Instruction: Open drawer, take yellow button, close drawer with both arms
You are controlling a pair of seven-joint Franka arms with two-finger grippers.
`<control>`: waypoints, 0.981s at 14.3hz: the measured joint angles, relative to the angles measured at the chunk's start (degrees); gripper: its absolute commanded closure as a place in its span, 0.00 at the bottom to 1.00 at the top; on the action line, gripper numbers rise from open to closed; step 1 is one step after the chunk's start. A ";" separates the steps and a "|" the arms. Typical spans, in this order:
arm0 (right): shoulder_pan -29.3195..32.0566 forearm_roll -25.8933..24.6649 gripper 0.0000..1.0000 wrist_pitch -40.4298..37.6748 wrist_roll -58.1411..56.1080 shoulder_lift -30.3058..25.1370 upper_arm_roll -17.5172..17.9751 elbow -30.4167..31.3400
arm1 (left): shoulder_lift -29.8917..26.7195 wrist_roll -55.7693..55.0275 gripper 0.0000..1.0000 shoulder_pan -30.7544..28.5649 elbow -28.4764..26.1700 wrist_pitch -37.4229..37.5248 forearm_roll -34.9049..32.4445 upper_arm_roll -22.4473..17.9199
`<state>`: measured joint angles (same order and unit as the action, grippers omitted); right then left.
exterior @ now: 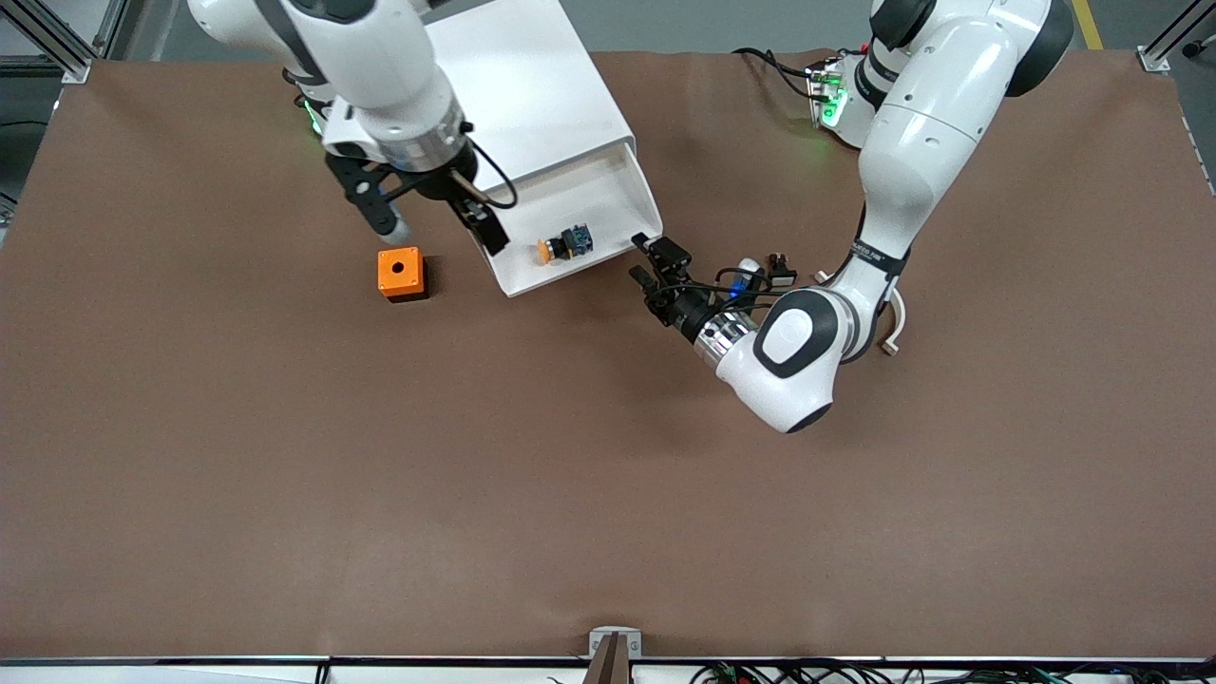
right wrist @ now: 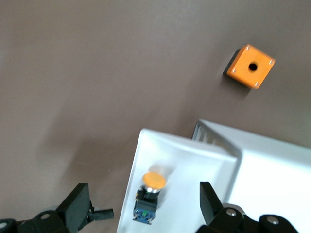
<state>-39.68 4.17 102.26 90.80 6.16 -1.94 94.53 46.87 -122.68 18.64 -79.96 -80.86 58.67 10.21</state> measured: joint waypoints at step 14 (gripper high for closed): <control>-11.95 -5.29 0.00 16.48 15.37 4.43 -0.13 12.00 | -3.63 58.06 0.00 -5.13 9.48 3.26 -21.84 0.07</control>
<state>-51.63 -1.12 118.74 106.17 10.59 -2.07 106.53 43.24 -64.62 13.51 -70.48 -77.60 36.84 10.28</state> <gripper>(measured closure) 0.000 0.000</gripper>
